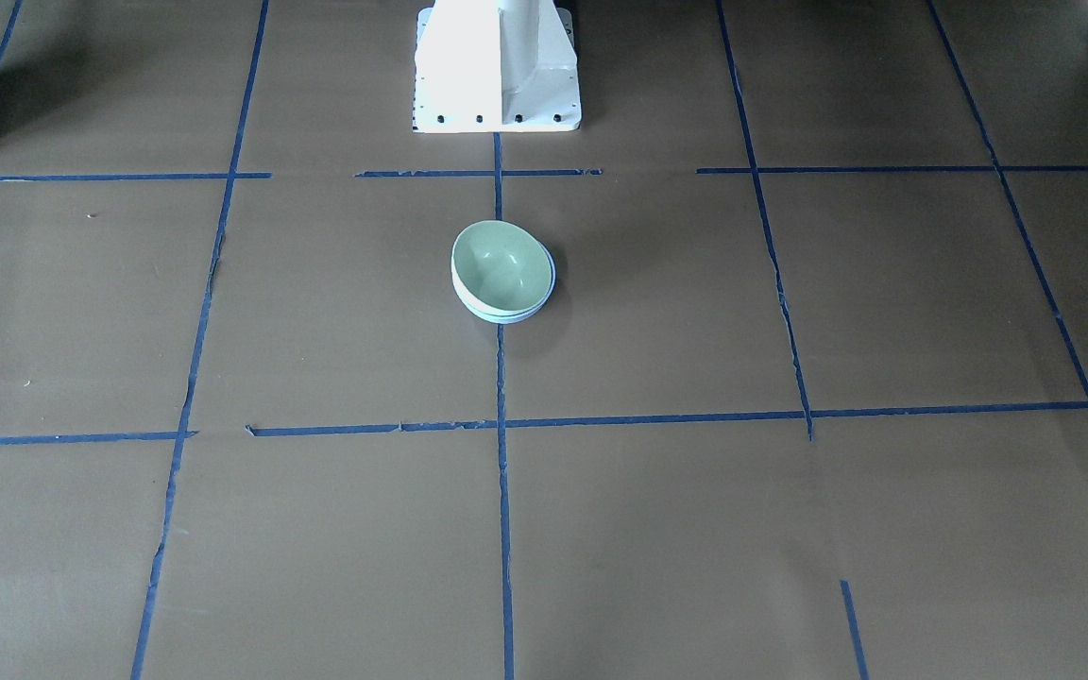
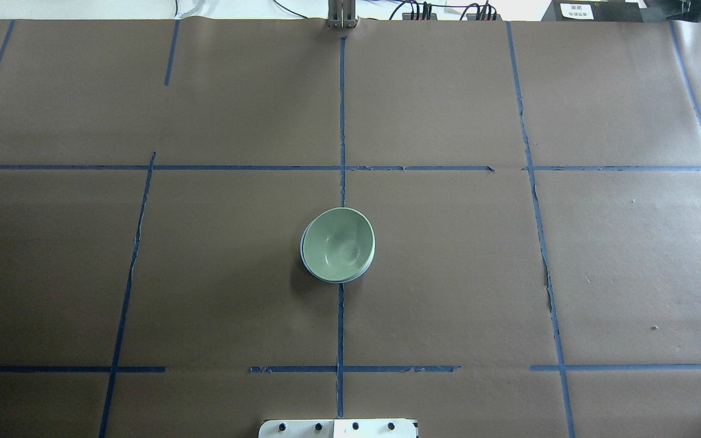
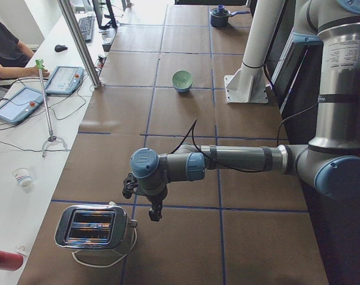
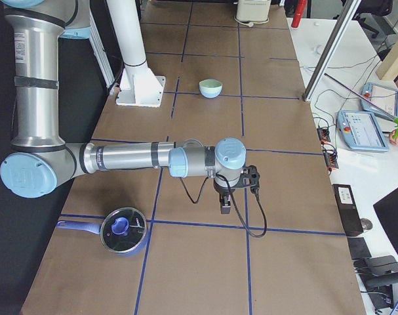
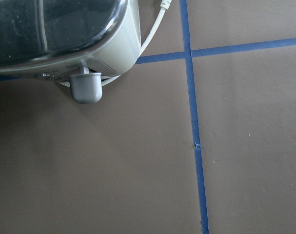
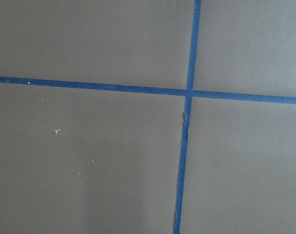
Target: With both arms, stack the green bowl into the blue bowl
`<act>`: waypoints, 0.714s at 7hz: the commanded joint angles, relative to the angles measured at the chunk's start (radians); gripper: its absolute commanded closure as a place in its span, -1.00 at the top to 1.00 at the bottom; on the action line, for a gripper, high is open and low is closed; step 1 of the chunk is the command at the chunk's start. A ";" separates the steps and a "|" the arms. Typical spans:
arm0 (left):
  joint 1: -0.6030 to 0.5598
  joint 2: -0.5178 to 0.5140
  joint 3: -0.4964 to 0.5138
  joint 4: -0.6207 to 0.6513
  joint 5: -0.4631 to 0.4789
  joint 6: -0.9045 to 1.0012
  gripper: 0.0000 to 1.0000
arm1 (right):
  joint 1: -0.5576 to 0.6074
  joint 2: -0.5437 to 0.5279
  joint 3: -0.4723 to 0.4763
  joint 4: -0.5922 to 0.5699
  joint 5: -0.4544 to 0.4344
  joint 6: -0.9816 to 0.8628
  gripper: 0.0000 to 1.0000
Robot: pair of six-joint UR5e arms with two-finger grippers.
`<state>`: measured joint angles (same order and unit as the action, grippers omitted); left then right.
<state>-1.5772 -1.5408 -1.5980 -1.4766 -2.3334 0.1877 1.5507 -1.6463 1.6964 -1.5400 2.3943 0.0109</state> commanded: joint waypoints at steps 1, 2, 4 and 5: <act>-0.001 0.001 0.003 -0.001 0.000 0.001 1.00 | 0.038 -0.030 -0.023 0.052 -0.003 0.003 1.00; 0.000 0.001 0.004 -0.001 0.000 0.001 1.00 | 0.040 -0.038 -0.023 0.052 -0.003 0.004 1.00; 0.000 -0.001 0.013 -0.002 0.000 0.003 1.00 | 0.040 -0.038 -0.021 0.052 0.003 0.012 1.00; 0.000 0.001 0.015 -0.002 0.000 0.003 1.00 | 0.042 -0.035 -0.021 0.054 0.000 0.012 1.00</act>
<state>-1.5770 -1.5411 -1.5855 -1.4786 -2.3332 0.1900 1.5909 -1.6833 1.6745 -1.4878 2.3952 0.0214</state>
